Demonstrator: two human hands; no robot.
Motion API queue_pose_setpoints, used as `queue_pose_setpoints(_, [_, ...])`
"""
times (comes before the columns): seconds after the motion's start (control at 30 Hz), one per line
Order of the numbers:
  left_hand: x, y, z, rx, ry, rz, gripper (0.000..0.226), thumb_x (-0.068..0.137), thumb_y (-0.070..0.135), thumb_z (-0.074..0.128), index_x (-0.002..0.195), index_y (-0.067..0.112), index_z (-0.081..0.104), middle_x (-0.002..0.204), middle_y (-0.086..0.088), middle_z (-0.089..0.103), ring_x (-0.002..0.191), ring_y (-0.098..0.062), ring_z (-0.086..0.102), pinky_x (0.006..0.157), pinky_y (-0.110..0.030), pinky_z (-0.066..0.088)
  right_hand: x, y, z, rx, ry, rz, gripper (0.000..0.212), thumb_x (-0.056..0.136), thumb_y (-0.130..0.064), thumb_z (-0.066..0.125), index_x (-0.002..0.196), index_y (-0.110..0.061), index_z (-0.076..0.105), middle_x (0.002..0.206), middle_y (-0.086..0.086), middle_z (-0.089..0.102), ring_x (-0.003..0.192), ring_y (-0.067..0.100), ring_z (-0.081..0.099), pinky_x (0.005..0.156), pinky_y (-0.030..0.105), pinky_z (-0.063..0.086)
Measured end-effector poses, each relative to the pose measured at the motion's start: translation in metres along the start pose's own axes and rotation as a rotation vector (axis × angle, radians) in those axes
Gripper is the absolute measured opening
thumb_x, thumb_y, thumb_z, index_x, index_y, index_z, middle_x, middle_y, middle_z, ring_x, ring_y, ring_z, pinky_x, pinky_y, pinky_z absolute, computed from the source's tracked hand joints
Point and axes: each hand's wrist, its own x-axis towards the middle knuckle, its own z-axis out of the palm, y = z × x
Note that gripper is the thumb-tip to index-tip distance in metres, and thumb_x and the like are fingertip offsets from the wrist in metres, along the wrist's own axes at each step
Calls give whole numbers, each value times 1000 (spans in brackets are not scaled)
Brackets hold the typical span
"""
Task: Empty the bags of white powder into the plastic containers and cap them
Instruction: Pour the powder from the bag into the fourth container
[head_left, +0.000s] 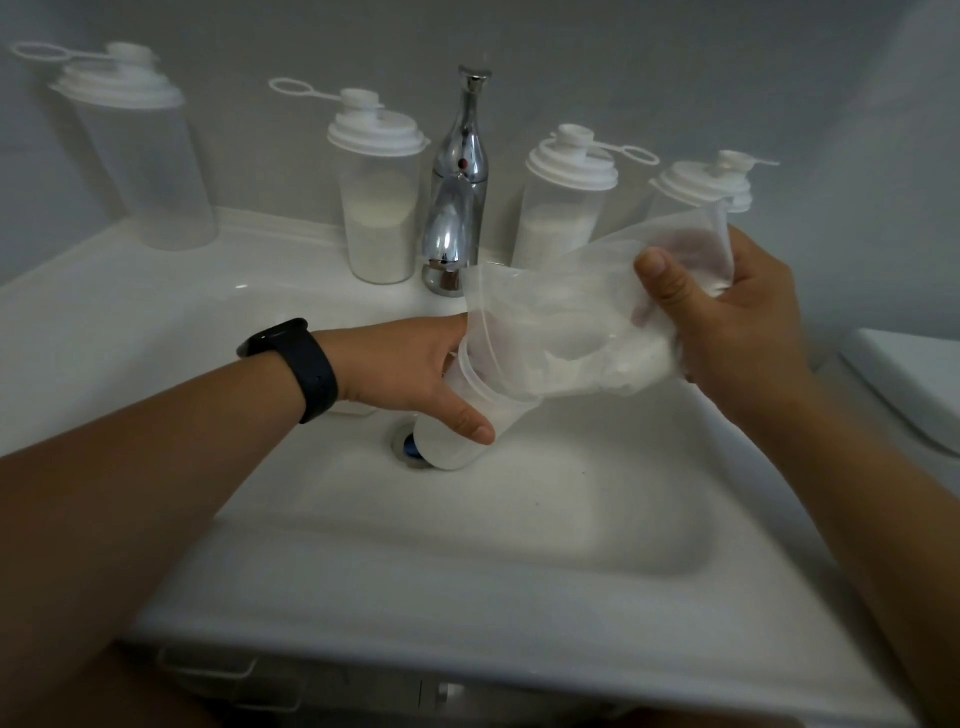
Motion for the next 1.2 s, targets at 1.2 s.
queue_pose_setpoints(1.2, [0, -3, 0, 18, 6, 5, 97, 60, 56, 91, 143, 40, 45, 135, 23, 62, 127, -2, 59, 114, -40, 46, -3, -2, 3, 0, -23, 1, 13, 91, -45, 67, 96, -34, 66, 73, -22, 70, 62, -1, 65, 52, 10, 44])
